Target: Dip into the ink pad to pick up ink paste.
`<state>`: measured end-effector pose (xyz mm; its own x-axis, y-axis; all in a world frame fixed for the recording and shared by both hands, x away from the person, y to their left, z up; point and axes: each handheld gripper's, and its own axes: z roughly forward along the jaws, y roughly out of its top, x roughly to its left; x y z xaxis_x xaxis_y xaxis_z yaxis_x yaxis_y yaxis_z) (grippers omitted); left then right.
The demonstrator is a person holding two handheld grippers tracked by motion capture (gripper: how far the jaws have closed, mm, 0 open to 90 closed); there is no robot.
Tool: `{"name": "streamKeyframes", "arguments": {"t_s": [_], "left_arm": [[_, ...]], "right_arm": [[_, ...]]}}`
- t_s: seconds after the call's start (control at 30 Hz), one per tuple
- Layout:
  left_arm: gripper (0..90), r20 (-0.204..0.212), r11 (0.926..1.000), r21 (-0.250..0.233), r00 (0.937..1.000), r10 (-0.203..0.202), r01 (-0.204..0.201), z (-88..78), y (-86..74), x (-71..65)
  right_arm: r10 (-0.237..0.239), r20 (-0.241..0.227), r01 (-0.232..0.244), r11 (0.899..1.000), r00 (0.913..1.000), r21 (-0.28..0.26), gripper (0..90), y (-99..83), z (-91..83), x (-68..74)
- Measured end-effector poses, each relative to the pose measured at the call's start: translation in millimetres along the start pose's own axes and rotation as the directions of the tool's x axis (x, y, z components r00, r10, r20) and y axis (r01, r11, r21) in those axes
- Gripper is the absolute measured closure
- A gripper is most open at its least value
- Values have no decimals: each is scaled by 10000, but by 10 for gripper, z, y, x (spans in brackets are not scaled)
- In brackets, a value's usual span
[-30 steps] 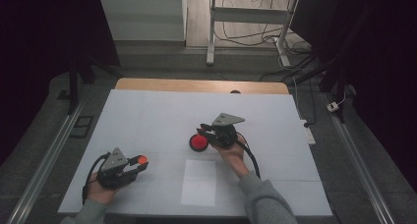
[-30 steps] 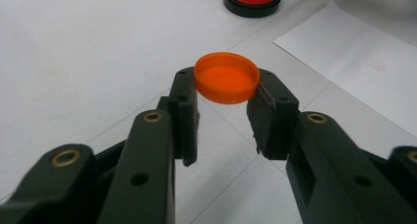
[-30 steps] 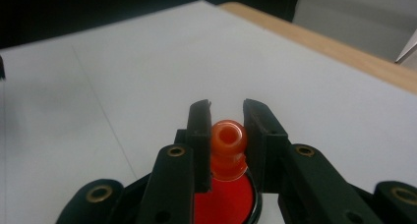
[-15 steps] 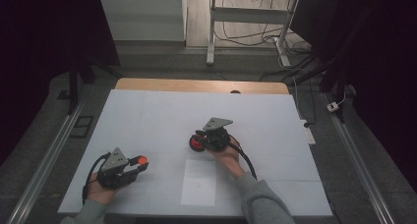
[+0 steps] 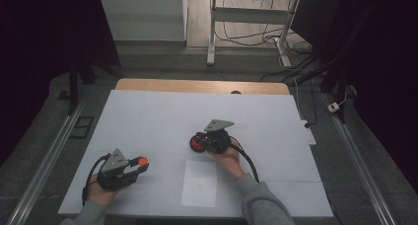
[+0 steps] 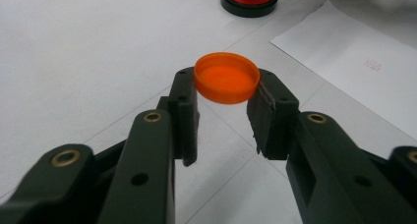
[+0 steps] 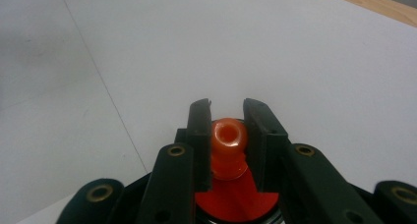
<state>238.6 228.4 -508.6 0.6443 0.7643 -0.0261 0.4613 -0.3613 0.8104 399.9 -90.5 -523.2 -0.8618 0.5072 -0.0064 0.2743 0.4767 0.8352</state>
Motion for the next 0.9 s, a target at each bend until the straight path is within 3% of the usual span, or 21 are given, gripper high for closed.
{"name": "streamKeyframes", "arguments": {"t_s": [0.9], "left_arm": [[649,-5,9997,-125,9998,-201,201,-26,-9,41]], "right_arm": [[-8,29,9,9994,10000,-347,732,-44,18,11]]}}
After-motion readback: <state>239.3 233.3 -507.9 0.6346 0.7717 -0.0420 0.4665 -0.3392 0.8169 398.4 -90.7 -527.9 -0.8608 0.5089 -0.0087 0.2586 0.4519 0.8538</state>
